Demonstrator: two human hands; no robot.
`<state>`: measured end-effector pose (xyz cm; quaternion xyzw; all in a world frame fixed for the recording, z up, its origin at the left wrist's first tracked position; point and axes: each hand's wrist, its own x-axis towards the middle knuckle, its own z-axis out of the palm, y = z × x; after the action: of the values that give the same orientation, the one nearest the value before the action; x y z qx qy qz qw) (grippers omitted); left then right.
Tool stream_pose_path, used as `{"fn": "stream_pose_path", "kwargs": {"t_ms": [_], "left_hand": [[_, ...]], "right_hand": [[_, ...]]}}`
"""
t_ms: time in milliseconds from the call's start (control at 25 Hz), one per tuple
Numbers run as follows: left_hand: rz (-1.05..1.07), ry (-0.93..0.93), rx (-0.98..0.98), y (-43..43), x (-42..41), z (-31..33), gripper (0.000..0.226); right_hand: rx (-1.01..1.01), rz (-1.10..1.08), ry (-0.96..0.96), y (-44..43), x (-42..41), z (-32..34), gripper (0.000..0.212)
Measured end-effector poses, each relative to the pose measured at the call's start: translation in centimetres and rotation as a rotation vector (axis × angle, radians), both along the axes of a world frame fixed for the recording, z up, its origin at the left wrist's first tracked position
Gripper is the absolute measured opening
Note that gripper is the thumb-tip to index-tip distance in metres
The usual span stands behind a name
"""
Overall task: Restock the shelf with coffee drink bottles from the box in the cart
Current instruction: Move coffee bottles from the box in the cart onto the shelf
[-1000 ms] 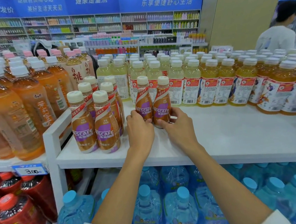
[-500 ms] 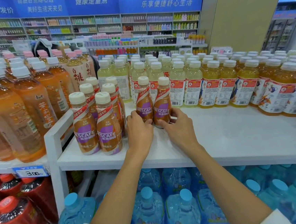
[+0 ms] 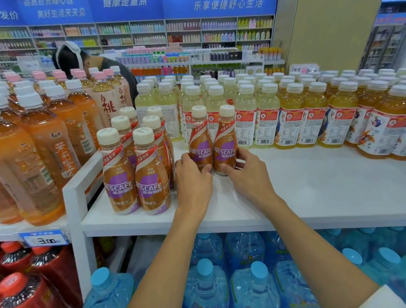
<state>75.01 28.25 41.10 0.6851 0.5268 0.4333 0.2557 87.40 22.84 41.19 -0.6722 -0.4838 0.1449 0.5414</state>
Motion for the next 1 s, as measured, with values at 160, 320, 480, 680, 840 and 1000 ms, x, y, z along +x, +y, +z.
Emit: {"fn": "stream_pose_path", "kwargs": {"t_ms": [160, 320, 480, 680, 840, 1000], "left_hand": [[-0.003, -0.003, 0.0, 0.0, 0.0, -0.1, 0.047], [-0.005, 0.016, 0.009, -0.1, -0.1, 0.0, 0.047], [-0.015, 0.023, 0.004, -0.4, -0.3, 0.1, 0.045], [-0.072, 0.024, 0.016, -1.2, -1.0, -0.3, 0.036], [-0.113, 0.127, 0.069, -3.5, -2.3, -1.0, 0.04], [-0.142, 0.26, 0.16, -6.9, -4.0, -1.6, 0.048]], "right_hand": [[-0.009, 0.011, -0.013, 0.0, 0.0, -0.1, 0.055], [-0.007, 0.018, -0.02, -0.1, 0.1, -0.1, 0.054], [-0.013, 0.017, -0.012, -0.1, -0.3, 0.0, 0.052], [-0.059, -0.03, -0.059, -1.8, -1.4, 0.5, 0.043], [-0.146, -0.102, -0.24, -5.1, -2.7, 0.5, 0.05], [-0.251, -0.118, -0.41, -9.1, -3.4, -0.9, 0.053]]}}
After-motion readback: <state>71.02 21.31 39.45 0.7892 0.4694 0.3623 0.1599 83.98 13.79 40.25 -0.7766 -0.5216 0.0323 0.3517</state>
